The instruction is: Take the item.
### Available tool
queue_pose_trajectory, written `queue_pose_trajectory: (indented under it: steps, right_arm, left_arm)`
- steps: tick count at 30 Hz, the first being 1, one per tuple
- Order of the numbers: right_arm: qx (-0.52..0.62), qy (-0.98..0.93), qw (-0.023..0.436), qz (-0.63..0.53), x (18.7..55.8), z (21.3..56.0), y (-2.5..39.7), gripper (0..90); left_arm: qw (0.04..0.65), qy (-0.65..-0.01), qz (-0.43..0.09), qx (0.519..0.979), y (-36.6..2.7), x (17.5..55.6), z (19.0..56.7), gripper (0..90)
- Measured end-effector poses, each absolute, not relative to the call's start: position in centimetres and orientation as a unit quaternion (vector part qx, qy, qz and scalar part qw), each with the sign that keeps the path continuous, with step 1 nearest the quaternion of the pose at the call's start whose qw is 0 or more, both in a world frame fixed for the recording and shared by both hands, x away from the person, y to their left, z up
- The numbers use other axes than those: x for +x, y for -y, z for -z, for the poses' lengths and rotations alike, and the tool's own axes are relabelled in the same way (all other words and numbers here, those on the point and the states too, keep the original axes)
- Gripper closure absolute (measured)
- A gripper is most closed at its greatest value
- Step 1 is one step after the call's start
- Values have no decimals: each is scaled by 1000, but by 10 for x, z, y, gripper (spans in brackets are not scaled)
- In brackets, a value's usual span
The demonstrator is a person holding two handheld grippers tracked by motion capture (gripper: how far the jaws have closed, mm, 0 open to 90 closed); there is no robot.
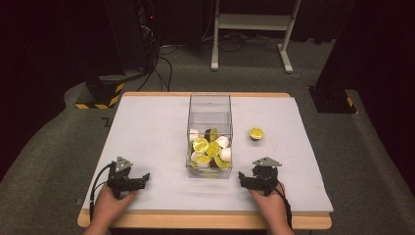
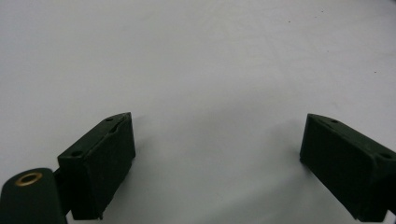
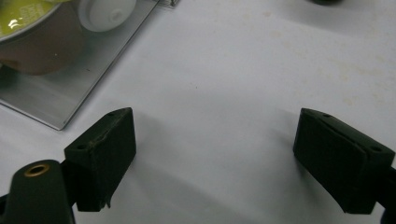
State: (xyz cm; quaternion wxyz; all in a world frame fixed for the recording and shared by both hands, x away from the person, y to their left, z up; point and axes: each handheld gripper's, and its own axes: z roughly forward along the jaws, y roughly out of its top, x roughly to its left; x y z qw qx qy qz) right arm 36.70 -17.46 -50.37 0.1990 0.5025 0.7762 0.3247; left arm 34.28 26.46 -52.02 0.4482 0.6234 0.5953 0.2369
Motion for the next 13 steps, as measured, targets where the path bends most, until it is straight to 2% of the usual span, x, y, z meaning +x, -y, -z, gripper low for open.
queue_pose_trajectory:
  steps: [4,13]
  right_arm:
    - [500,-777,216,-315,366,505,169,115]
    - [501,-776,214,-317,366,505,170,113]
  left_arm:
    - [448,-595,-237,624,-265,343,520,104]
    - [448,-595,-237,623,-265,343,520,103]
